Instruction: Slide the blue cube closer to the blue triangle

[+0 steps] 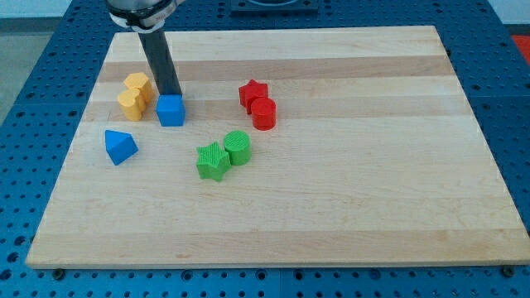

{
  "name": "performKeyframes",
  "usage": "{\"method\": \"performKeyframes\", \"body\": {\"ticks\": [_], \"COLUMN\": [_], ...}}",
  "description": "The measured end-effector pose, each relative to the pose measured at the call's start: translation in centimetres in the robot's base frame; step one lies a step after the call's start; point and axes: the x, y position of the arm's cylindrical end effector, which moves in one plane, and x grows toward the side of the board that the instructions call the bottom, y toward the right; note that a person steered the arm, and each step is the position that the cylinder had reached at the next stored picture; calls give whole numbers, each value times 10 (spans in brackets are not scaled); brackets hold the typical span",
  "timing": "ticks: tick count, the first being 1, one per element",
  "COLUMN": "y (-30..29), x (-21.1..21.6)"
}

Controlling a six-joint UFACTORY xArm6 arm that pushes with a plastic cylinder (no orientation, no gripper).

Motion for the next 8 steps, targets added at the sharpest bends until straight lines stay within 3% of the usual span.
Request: {"method": "performKeyframes", "body": {"ticks": [3, 5, 8], "y": [36, 28, 15], "x": [13, 35, 27]}}
